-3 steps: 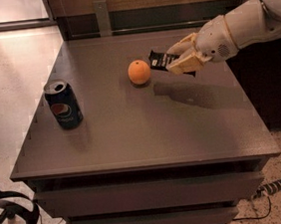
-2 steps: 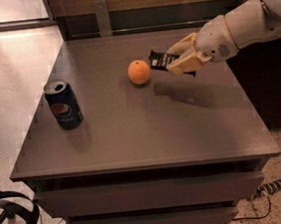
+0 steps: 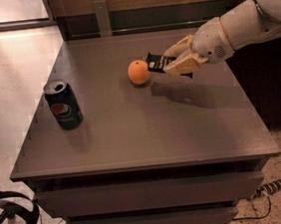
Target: Move rxbar chocolate near pepsi can
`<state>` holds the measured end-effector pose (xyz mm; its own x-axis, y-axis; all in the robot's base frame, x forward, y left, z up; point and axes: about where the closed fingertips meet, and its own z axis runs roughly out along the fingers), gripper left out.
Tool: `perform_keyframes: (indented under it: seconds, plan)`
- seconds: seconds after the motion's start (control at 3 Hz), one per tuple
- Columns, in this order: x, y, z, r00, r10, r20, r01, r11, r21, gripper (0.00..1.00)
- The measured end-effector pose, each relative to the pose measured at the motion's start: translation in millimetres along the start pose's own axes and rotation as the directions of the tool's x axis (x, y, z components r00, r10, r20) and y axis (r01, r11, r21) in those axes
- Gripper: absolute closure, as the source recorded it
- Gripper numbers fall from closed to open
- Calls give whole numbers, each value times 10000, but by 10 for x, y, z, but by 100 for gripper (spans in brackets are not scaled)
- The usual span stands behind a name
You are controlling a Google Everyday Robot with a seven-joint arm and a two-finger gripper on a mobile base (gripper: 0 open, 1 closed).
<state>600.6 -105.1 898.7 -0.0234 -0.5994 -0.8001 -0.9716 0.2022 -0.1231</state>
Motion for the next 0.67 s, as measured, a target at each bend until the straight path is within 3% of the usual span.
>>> perform_keyframes:
  seconds: [0.67]
  plan:
    - [-231, 525, 377, 9986, -340, 397, 356, 9985, -419, 100]
